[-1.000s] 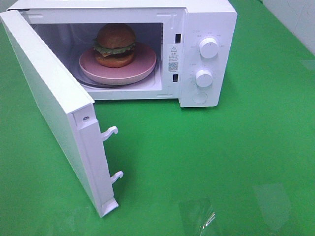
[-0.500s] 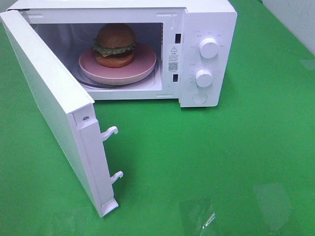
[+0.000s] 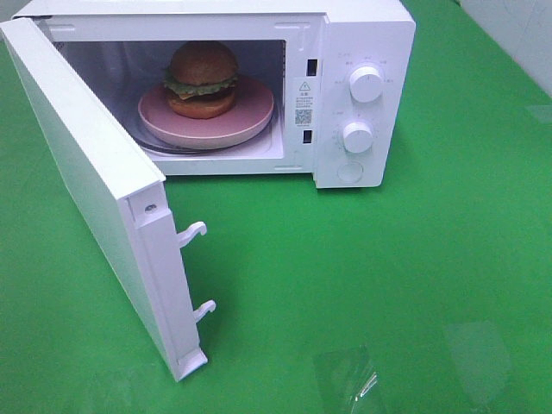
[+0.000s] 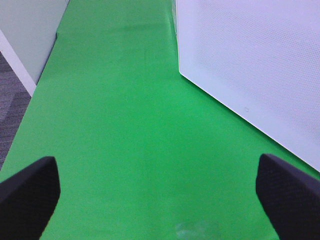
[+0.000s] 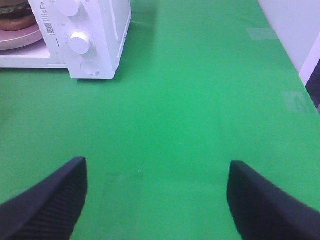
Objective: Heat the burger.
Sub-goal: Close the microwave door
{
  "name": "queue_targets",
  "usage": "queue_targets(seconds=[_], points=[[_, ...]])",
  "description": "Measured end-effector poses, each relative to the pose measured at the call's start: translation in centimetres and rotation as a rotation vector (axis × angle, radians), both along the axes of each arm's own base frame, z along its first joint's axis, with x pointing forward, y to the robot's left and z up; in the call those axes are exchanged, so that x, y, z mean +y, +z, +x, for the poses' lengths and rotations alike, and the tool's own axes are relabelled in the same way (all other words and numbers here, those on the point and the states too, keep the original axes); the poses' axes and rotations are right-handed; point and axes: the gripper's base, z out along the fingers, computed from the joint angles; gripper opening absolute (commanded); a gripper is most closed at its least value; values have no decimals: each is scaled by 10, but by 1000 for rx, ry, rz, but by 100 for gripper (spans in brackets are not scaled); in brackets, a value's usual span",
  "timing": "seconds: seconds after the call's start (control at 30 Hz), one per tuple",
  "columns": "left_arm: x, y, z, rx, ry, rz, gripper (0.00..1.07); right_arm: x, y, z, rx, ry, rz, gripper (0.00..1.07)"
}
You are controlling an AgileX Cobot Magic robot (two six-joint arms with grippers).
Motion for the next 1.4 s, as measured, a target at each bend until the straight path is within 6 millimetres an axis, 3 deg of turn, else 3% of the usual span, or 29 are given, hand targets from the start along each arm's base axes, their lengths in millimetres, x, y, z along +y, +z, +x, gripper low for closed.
queue_targets(seconds=[0.93, 1.07, 1.1, 1.13, 1.17, 1.2, 1.23, 1.33, 1.37, 1.4], points=[[0, 5, -1, -33, 0, 0, 98, 0, 0, 0, 0, 0, 0, 76], [1, 14, 0, -118, 5, 7, 87, 0, 0, 0, 0, 0, 0, 76], [1, 17, 2, -145, 6, 7, 77, 0, 0, 0, 0, 0, 0, 76], [1, 17, 2, -145, 6, 7, 77, 0, 0, 0, 0, 0, 0, 76], [1, 19, 6, -152, 10, 15, 63, 0, 0, 0, 0, 0, 0, 76], [1, 19, 6, -152, 10, 15, 63, 0, 0, 0, 0, 0, 0, 76], [2, 21, 12, -149, 12, 19, 50, 0, 0, 0, 0, 0, 0, 76], [2, 23, 16, -149, 11, 19, 42, 0, 0, 0, 0, 0, 0, 76], [2, 27, 27, -150, 11, 19, 27, 0, 0, 0, 0, 0, 0, 76], [2, 27, 27, -150, 11, 19, 27, 0, 0, 0, 0, 0, 0, 76]])
